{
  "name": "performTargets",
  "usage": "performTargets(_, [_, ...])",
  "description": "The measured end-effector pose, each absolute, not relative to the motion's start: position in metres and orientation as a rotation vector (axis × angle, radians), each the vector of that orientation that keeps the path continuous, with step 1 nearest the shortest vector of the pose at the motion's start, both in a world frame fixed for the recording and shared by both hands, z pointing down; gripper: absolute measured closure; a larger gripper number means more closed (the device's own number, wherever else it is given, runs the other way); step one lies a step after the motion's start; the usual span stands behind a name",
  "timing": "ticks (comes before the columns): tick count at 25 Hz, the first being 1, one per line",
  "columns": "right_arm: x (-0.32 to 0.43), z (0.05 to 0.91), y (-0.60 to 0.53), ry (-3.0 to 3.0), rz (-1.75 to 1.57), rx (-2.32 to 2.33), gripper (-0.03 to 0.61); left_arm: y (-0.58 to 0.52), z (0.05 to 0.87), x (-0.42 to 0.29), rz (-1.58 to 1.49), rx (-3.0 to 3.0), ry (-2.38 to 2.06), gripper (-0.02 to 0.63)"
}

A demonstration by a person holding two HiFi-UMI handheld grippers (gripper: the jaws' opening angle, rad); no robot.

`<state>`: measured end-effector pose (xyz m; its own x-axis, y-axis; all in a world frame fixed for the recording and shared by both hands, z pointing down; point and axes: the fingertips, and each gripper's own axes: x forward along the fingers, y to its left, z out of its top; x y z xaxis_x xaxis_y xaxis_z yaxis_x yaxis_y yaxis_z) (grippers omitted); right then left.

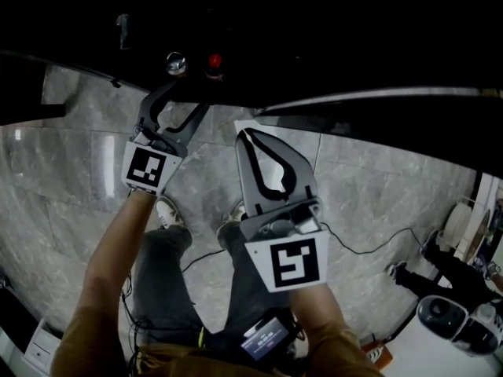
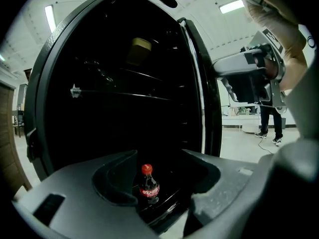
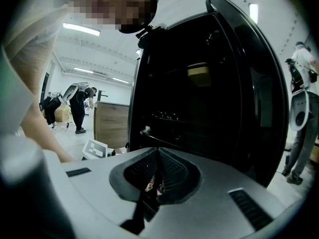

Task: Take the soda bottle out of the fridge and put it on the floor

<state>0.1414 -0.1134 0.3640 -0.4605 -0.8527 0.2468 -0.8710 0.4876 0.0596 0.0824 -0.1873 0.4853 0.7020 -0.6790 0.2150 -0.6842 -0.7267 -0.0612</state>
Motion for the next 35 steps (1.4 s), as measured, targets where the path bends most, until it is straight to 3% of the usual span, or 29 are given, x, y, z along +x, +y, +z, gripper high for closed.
performTargets(20, [0.151, 0.468, -0.138, -2.495, 0.047, 1.495, 0.577, -0.233, 0.586, 0.105, 0.409, 2.837, -1.23, 0.333])
performTargets(35, [0.141, 0.499, -0.166, -2.584, -0.137, 1.442, 0.577, -0.266, 0.604, 0.122, 0.34, 2.835, -1.32, 0.324])
